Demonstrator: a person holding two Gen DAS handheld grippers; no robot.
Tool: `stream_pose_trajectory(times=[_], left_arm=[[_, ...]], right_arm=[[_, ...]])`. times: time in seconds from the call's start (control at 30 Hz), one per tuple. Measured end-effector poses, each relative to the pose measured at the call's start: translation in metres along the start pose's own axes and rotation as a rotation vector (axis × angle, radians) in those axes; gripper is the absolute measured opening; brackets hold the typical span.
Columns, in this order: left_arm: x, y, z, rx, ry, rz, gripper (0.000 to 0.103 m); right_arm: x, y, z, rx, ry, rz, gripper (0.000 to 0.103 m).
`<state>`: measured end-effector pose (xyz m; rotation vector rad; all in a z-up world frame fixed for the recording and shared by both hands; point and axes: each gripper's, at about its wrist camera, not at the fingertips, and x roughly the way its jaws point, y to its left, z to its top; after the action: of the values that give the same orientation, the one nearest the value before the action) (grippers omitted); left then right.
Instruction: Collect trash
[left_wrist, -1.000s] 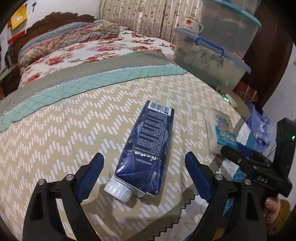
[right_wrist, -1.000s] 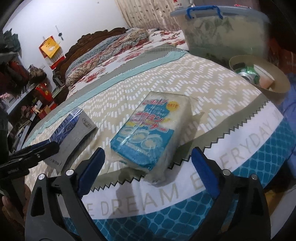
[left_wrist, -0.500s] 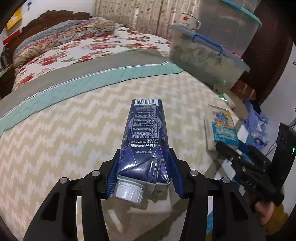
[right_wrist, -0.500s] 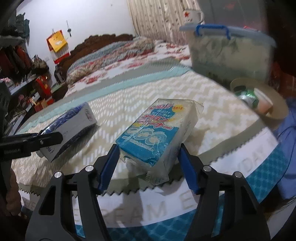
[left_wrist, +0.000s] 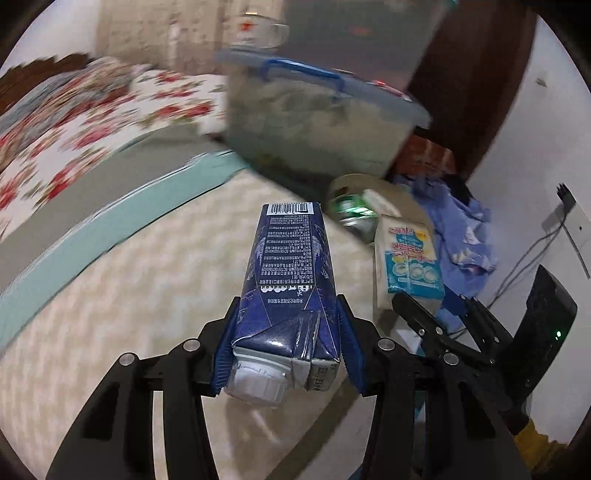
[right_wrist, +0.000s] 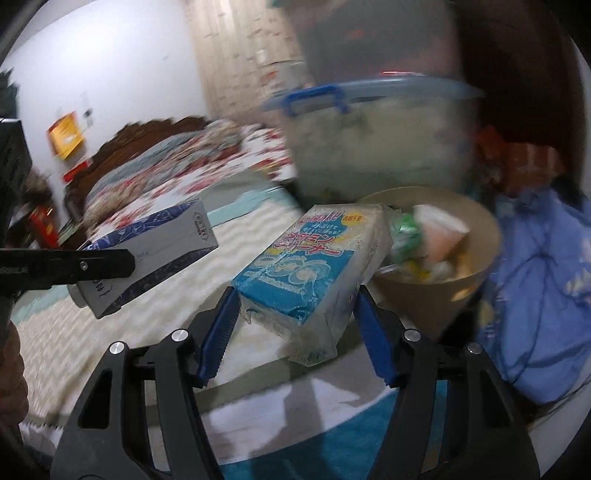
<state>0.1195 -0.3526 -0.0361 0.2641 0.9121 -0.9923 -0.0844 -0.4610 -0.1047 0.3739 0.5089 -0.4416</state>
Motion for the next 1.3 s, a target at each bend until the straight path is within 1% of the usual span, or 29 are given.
stream_pose_trajectory(times=[0.03,0.23,0.3,0.33,0.37,0.4,0.43,0.47,0.5,0.53,0.6,0.63,0.73,0.8,0.9,1.03,1.17,1.3], left_arm=[[0.009,-0.011,0.011,0.023,0.003,-0.013,0.046],[0.074,-0.074,0.076,0.128,0.035,-0.124,0.046],[0.1,-0.095,0.097,0.15,0.051,-0.162,0.046],[0.109,-0.101,0.102,0.154,0.055,-0.176,0.046],[0.123,-0.109,0.11,0.161,0.059,-0.195,0.048],[0.134,-0.116,0.114,0.171,0.064,-0.197,0.064],[0.148,-0.122,0.119,0.186,0.076,-0.179,0.078],[0.16,-0.125,0.121,0.192,0.08,-0.142,0.086],[0.168,-0.124,0.122,0.192,0.092,-0.129,0.084],[0.171,-0.12,0.122,0.18,0.103,-0.131,0.083],[0.164,-0.109,0.12,0.146,0.093,-0.153,0.081],[0.155,-0.1,0.118,0.124,0.071,-0.158,0.082],[0.133,-0.078,0.108,0.086,0.041,-0.15,0.082],[0.12,-0.064,0.095,0.06,0.039,-0.14,0.082],[0.098,-0.04,0.071,0.028,0.038,-0.116,0.082],[0.067,-0.014,0.032,0.023,0.035,-0.036,0.083],[0.04,0.002,0.001,0.008,0.031,0.004,0.084],[0.009,0.01,-0.022,0.007,-0.005,0.019,0.087]], right_arm=[[0.002,-0.02,0.009,0.027,-0.006,-0.026,0.065],[0.024,-0.09,0.039,0.078,0.009,-0.118,0.065],[0.034,-0.107,0.045,0.091,0.015,-0.136,0.066],[0.041,-0.114,0.049,0.096,0.019,-0.131,0.067],[0.046,-0.119,0.051,0.097,0.023,-0.116,0.072],[0.055,-0.126,0.054,0.096,0.035,-0.093,0.081],[0.061,-0.13,0.055,0.098,0.046,-0.102,0.086],[0.063,-0.135,0.054,0.103,0.046,-0.122,0.089],[0.063,-0.137,0.054,0.112,0.045,-0.135,0.089],[0.058,-0.143,0.051,0.138,0.036,-0.13,0.089],[0.048,-0.143,0.044,0.168,0.023,-0.128,0.089],[0.042,-0.142,0.041,0.177,0.014,-0.12,0.089],[0.027,-0.133,0.03,0.196,0.007,-0.108,0.089],[0.023,-0.129,0.025,0.209,0.006,-0.097,0.089],[0.009,-0.109,0.015,0.235,0.013,-0.062,0.09],[-0.005,-0.079,0.007,0.24,0.004,-0.051,0.09],[-0.013,-0.052,0.004,0.251,0.019,-0.045,0.09],[-0.026,-0.033,-0.001,0.298,0.032,-0.035,0.09]])
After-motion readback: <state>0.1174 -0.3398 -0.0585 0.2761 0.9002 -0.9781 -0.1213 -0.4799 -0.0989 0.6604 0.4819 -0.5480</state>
